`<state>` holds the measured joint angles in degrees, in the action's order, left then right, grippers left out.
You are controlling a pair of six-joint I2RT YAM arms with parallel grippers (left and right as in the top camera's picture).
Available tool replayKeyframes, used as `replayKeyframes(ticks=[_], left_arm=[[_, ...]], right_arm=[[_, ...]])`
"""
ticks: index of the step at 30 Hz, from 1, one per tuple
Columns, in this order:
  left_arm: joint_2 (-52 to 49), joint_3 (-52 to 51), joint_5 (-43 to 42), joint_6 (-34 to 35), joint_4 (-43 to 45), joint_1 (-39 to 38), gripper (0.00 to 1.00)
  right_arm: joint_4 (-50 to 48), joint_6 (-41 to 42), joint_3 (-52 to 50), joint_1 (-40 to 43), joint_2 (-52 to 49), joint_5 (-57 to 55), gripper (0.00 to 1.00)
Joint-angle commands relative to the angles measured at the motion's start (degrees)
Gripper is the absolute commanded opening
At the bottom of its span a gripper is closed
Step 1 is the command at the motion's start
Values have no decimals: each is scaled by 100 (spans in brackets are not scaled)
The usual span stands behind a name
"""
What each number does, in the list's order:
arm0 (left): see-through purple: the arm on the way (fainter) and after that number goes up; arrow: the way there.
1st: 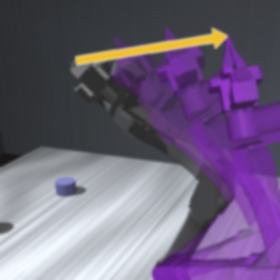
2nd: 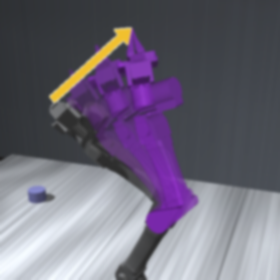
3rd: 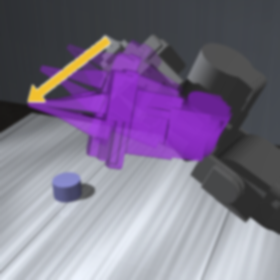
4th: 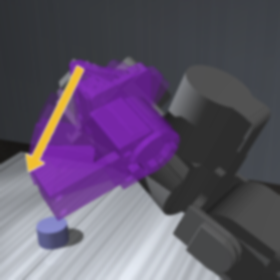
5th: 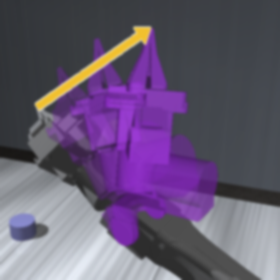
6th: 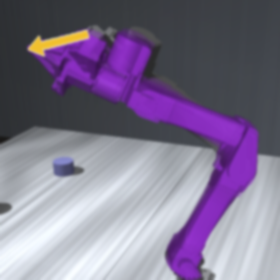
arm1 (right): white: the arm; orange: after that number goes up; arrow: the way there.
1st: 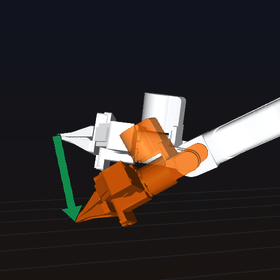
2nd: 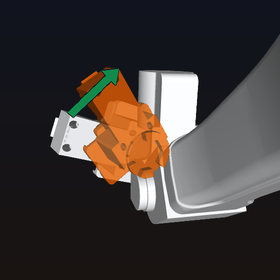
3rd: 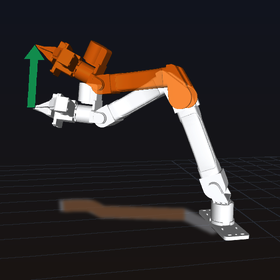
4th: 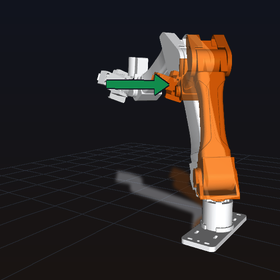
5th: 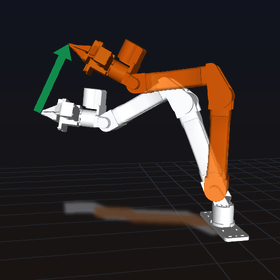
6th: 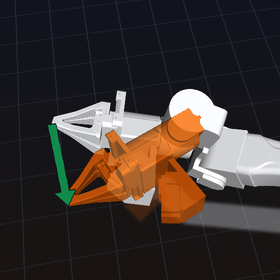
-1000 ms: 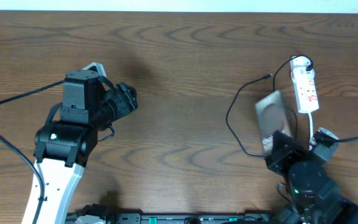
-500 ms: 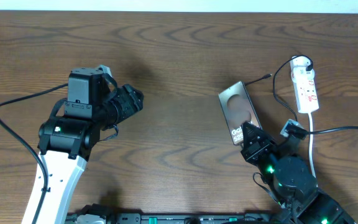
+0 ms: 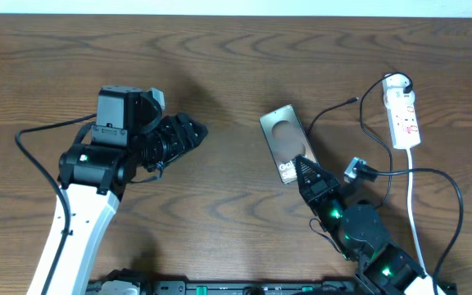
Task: Plug charger to phone and switch on socket
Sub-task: 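Swing the held phone with the right gripper toward the left gripper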
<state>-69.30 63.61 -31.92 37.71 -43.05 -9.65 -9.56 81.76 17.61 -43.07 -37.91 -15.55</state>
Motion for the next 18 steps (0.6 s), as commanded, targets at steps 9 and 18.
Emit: replayKeyframes(ticks=[9,18], left_arm=[[-385,37,-1005,125,409,-9,67],[-649,37,-1263,431,789,-208,67]], right_arm=[[-1812,605,81,28,-1294,745,1],[-3305,627,81,28,-2223,1215,1]])
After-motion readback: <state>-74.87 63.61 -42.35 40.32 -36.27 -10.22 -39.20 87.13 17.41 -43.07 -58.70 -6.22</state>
